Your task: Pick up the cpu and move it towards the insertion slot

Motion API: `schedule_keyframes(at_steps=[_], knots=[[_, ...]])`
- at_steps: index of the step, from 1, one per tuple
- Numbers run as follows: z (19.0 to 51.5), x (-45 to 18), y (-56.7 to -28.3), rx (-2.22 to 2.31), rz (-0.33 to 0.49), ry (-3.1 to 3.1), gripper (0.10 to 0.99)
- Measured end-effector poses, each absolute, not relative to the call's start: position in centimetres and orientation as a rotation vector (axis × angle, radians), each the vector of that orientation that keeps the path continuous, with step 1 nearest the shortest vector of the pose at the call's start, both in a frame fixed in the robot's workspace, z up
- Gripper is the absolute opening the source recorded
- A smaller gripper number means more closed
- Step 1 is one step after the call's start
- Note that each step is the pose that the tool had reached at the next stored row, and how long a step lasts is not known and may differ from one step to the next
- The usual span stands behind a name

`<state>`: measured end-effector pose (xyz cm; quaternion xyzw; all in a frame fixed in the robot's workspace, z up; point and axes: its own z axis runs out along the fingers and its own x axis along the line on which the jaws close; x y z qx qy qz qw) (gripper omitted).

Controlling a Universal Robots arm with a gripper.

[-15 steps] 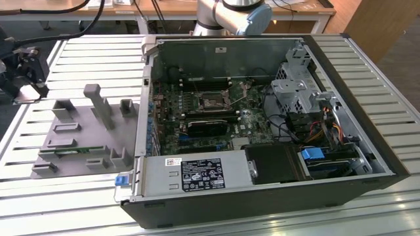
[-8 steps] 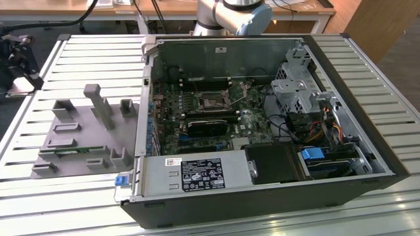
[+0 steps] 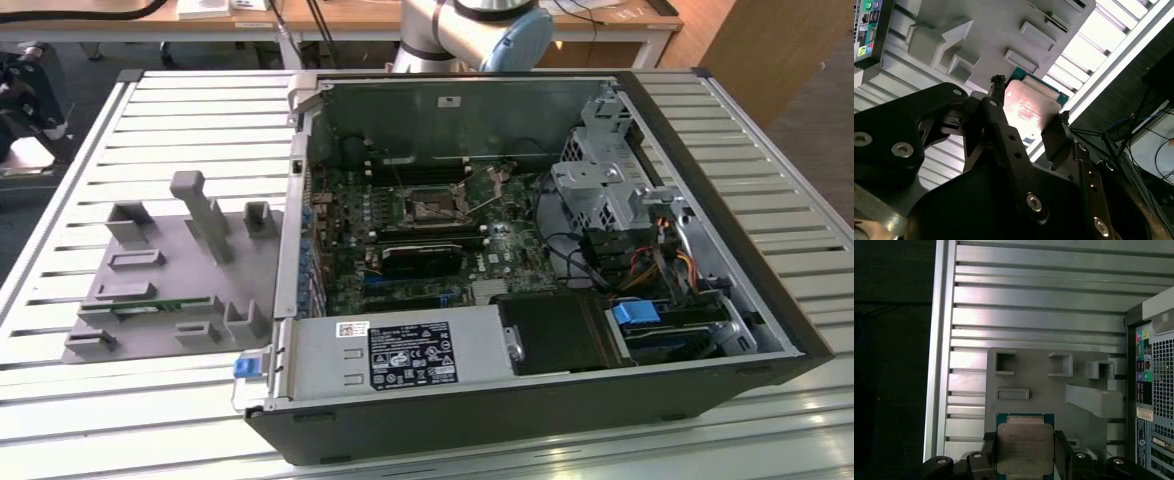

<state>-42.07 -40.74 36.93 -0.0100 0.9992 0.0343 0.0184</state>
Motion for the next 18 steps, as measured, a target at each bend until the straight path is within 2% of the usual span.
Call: schedule_keyframes(at_steps=[10, 18], knots=[[39.7, -42.1, -40.7, -0.031, 0.106, 3.094, 0.541], [39.7, -41.8, -40.7, -0.031, 0.105, 3.094, 0.541]])
